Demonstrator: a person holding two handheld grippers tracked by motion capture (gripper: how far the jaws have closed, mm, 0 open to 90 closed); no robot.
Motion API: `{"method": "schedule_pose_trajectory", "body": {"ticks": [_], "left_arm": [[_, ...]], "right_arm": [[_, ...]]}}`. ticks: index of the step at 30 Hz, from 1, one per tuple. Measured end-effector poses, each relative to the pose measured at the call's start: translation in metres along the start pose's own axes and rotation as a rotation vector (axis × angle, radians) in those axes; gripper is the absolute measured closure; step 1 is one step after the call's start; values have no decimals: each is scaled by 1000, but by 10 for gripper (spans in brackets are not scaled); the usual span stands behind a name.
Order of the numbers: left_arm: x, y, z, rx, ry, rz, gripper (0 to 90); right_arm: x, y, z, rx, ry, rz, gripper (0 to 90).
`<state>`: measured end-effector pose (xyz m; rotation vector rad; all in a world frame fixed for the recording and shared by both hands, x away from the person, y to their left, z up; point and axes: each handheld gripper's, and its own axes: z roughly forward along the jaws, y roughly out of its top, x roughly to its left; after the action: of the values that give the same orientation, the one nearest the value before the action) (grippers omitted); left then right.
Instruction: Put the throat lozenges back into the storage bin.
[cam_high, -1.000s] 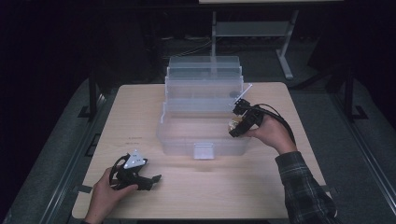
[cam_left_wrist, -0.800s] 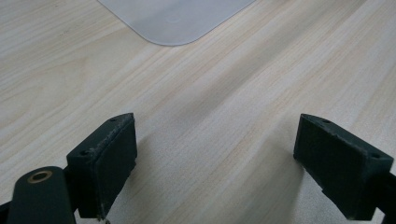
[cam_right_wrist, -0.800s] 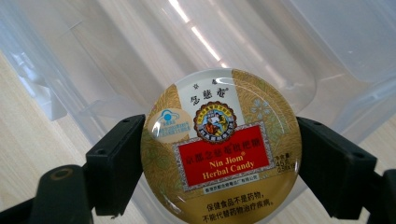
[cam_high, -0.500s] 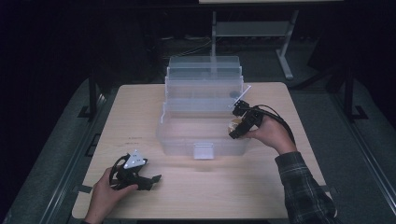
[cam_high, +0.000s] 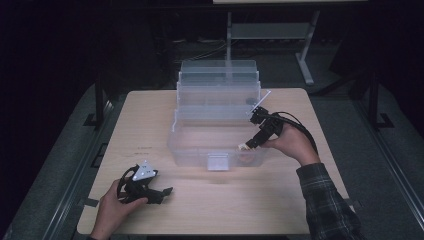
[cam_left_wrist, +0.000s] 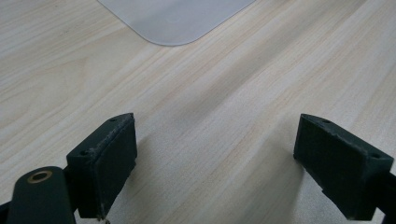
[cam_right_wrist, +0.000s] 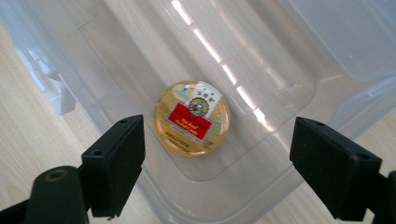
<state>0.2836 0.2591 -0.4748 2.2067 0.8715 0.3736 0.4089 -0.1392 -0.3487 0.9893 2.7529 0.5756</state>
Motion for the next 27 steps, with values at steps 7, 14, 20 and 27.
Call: {"method": "schedule_pose_trajectory", "body": {"ticks": [7, 14, 20, 27], "left_arm": [[0, 0, 0, 0, 0, 1, 123], [0, 0, 0, -1, 1, 1, 123], [0, 0, 0, -1, 1, 1, 123], [0, 0, 0, -2, 1, 0, 123]], "right_arm": [[0, -9, -16, -36, -12, 6, 179], [0, -19, -26, -48, -25, 16, 179], [-2, -30, -31, -57, -25, 35, 179], [-5, -44, -33, -58, -31, 52, 141]]}}
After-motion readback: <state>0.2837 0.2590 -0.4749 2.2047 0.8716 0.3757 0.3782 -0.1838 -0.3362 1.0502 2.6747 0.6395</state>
